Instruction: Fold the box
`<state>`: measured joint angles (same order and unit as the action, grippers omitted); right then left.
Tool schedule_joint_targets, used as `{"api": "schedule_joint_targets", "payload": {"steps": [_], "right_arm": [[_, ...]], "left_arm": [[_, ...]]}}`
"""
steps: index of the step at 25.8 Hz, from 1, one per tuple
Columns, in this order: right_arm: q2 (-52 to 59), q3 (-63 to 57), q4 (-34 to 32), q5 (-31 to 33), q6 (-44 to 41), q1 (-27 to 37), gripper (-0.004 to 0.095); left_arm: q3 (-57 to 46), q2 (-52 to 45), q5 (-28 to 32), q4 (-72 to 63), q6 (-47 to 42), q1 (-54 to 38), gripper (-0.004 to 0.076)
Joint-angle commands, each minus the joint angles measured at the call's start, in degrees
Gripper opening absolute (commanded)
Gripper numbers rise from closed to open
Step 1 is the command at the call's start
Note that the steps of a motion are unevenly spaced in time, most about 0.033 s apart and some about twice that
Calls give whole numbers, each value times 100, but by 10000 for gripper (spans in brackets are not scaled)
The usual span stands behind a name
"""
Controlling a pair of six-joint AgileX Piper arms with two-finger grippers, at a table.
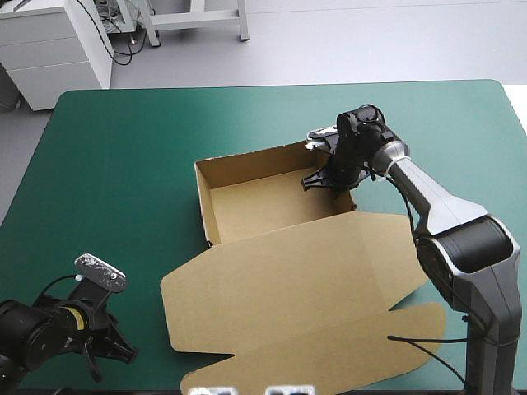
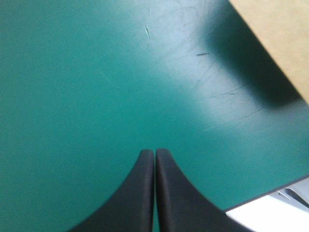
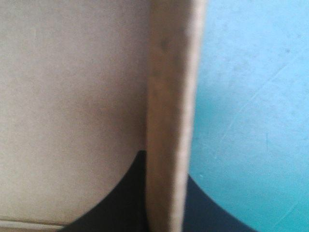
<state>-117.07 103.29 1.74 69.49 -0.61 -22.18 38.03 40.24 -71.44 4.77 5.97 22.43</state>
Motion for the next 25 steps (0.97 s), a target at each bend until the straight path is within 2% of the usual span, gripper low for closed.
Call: {"api": "schedule_joint_targets", "payload": {"steps": [1, 7, 14, 18, 20, 25], "right_arm": [[342, 209, -441, -31, 61, 244, -18], [374, 662, -468, 83, 61, 1056, -19], [374, 1197, -1141, 83, 61, 2397, -19], [374, 1243, -1002, 83, 61, 3119, -19], [374, 1243, -703, 71, 99, 3682, -19], [363, 1243, -500, -65, 99, 4217, -19]], "left_arm": [[125, -4, 112, -6, -52, 13, -8], [125, -4, 301, -6, -52, 13, -8], [125, -4, 394, 21, -42, 13, -8], [125, -4, 395, 281, -42, 13, -8], [125, -4, 395, 457, -42, 13, -8], [125, -4, 428, 457, -42, 13, -8]]}}
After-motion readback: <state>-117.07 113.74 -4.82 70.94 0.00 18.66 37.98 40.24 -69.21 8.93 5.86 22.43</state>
